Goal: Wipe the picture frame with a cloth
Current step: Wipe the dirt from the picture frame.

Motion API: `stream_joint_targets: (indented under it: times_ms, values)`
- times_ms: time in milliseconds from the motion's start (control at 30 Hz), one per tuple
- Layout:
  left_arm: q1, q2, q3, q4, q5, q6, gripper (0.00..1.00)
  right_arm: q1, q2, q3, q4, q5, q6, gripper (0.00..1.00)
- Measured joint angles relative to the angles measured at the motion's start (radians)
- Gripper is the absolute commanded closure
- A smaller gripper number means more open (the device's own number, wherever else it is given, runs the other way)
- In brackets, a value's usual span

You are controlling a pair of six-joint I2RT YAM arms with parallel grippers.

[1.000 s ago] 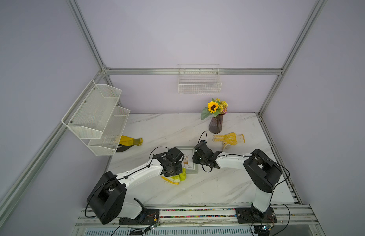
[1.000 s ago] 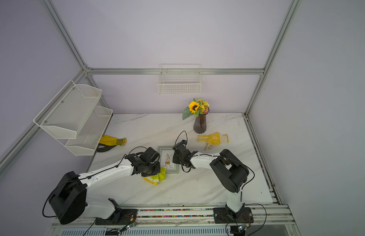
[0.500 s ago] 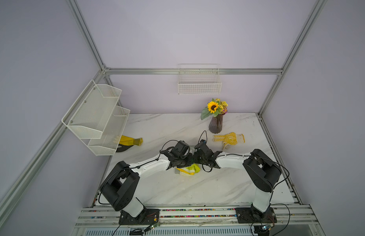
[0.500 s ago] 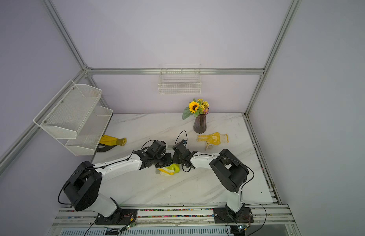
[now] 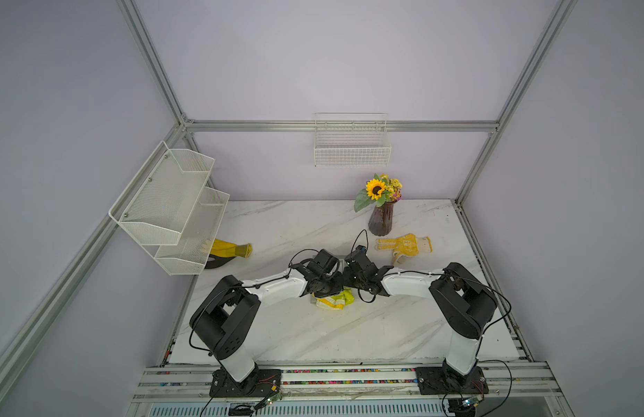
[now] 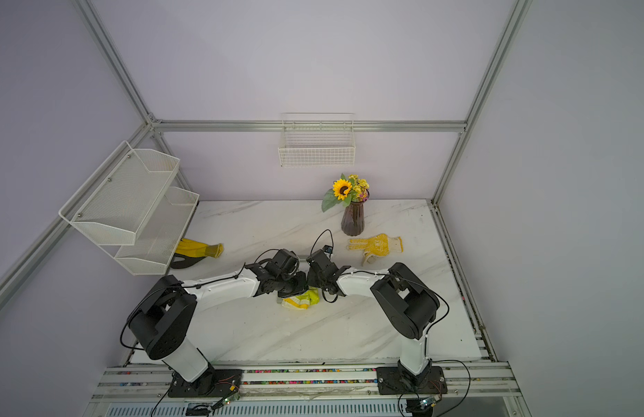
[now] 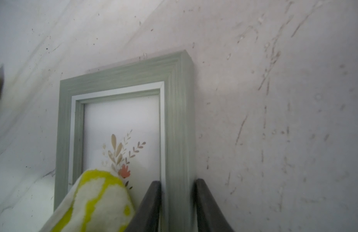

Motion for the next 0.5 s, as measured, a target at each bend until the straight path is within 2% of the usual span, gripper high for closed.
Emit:
stream_joint_targets:
  times_ms: [133, 267, 400, 500]
  values:
    - [0.055, -0.122, -0.06, -0.129, -0.095, 0.018, 1.0, 0.009, 0.001, 0.002, 0.002, -0.01, 0.0, 0.69]
    - [0.101, -0.154, -0.082, -0.166, -0.1, 0.039, 1.0, 0.008, 0.001, 0.002, 0.002, -0.015, 0.0, 0.69]
    - [0.093, -0.144, -0.077, -0.115, -0.021, 0.049, 1.0, 0.008, 0.001, 0.002, 0.002, -0.015, 0.0, 0.69]
    - [0.068, -0.103, -0.058, -0.026, 0.085, 0.04, 1.0, 0.008, 0.001, 0.002, 0.002, -0.015, 0.0, 0.69]
